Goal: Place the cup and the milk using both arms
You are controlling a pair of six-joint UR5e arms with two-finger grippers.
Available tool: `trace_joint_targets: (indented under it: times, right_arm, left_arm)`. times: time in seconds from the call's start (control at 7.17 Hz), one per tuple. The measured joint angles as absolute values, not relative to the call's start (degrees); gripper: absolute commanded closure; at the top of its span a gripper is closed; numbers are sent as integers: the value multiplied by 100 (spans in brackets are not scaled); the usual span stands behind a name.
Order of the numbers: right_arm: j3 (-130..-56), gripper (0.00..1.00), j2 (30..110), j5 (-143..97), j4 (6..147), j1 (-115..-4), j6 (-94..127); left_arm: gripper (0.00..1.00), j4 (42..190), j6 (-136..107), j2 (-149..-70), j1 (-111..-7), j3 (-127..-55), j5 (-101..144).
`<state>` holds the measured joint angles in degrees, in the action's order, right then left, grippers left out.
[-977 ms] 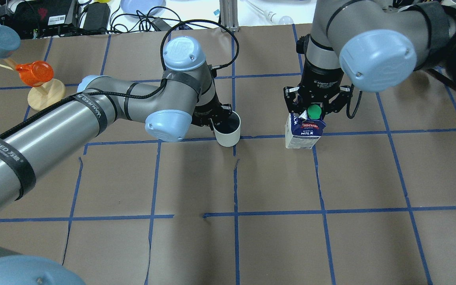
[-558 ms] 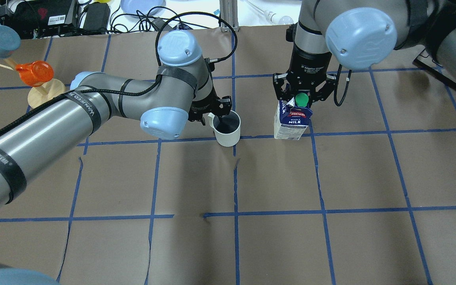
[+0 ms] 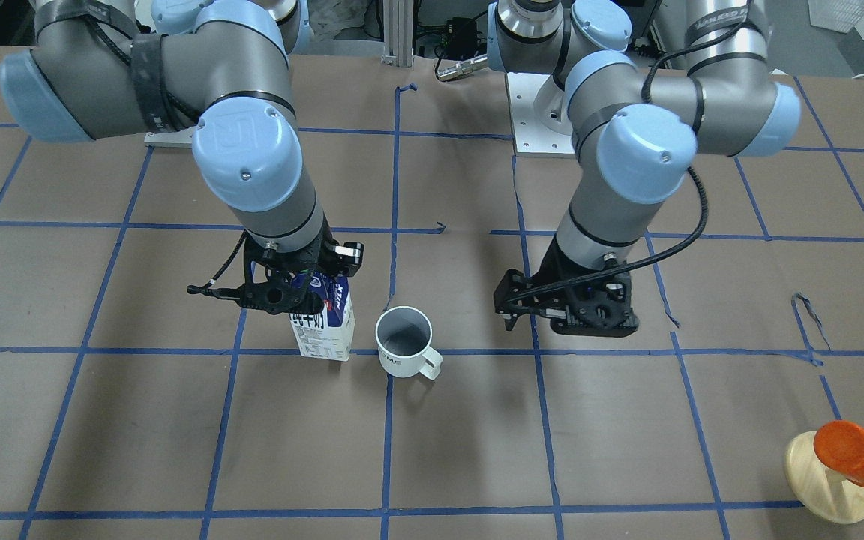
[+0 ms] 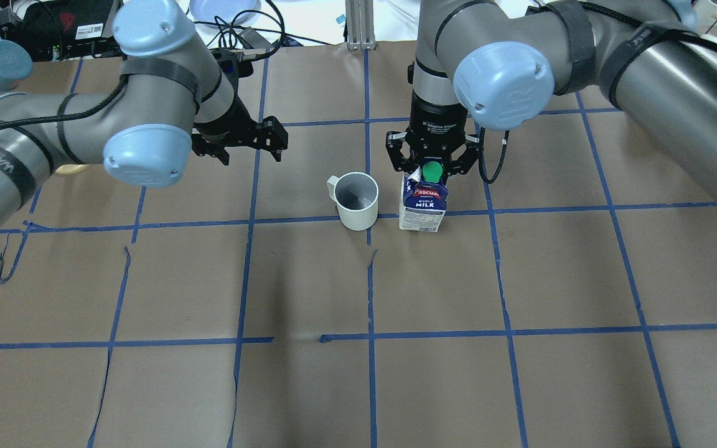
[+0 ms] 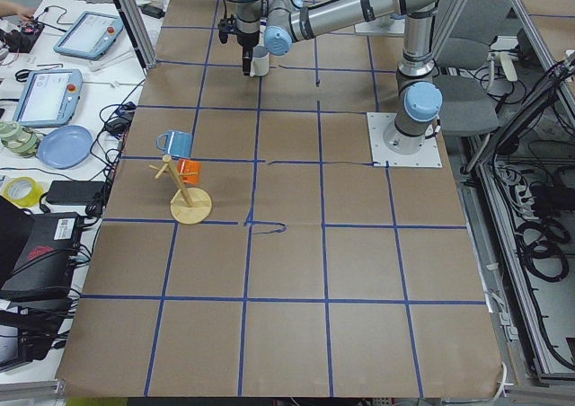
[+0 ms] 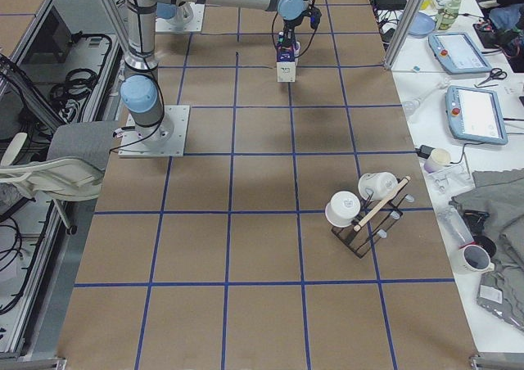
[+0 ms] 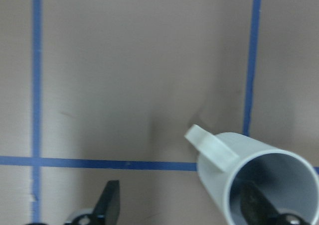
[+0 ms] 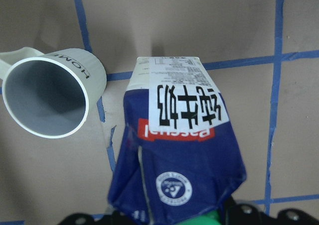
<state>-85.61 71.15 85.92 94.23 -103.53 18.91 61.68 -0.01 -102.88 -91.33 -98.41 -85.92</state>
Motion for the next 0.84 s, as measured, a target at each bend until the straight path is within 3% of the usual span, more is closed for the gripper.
trace_joint_targets:
  times: [0.28,0.42,0.56,0.84]
  right_arm:
    - [-8562,50,6971,8595,9687,-10518,1959]
    - [-8569,45,6930,8598,9744,-10543,1958]
    - [-8576,23,6892,8601,9764,-10551,1948]
    - [-8585,10,6814,8635,9772,-10555,1887]
  left_arm:
    - [0,6366,428,-9834,-8878,-9775,-8606]
    - [0,6514,480,-9593,-8852,-9728,-8636]
    - [0,6703,500,-9402,-8826,-9640,-8652]
    - [0,7341,509,-9255,-8809,-9311,-8791]
